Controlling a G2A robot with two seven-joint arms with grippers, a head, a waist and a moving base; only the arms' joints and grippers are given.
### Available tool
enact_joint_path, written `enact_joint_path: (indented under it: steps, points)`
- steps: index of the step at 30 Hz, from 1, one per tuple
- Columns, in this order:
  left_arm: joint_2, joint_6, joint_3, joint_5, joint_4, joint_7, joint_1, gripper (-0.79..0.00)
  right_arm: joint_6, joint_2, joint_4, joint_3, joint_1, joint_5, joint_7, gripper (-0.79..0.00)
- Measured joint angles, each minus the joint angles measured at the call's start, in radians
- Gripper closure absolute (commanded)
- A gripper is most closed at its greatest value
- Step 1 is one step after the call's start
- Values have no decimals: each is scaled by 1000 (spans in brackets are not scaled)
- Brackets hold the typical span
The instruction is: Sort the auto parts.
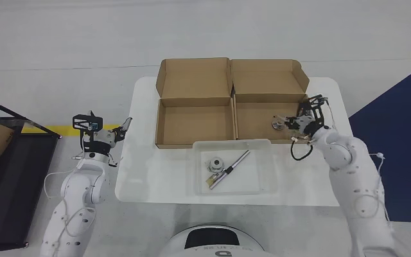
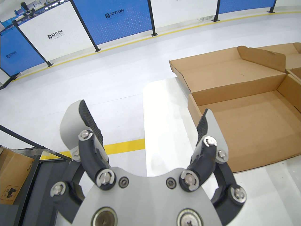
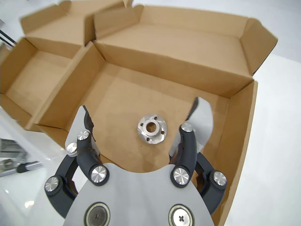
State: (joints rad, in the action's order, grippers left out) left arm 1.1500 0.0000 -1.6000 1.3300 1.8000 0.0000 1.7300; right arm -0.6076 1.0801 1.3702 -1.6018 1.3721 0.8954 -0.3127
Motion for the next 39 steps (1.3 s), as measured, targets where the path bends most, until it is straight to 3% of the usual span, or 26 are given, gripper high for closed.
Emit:
enact_joint_path:
  steps: [8,17,20,22,24,29,30,39]
  points:
    - [0,0,0,0,0,0,0,-785,-276,-15,77,-125,154,-182,156,-785]
    - [0,1,0,2,3,0,-1,-785,-267,-15,77,-124,153,-181,155,-785]
    - [0,15,16,71,76,-26,9,-785,-267,-15,77,-124,153,-181,155,-785]
    - [-1,-28,39,91,139,-62,22,-785,-267,-15,77,-124,153,-181,155,-785]
    - [-5,-142,69,73,199,-127,28,-785,-267,-15,77,-124,153,-181,155,-785]
    - [-17,-534,137,-100,225,-333,-31,-785,-267,-15,77,-124,153,-181,155,-785]
    - [-18,-567,140,-112,222,-366,-41,-785,-267,-15,77,-124,153,-181,155,-785]
    - [-18,-531,140,-110,221,-365,-42,-785,-267,-15,77,-124,153,-181,155,-785]
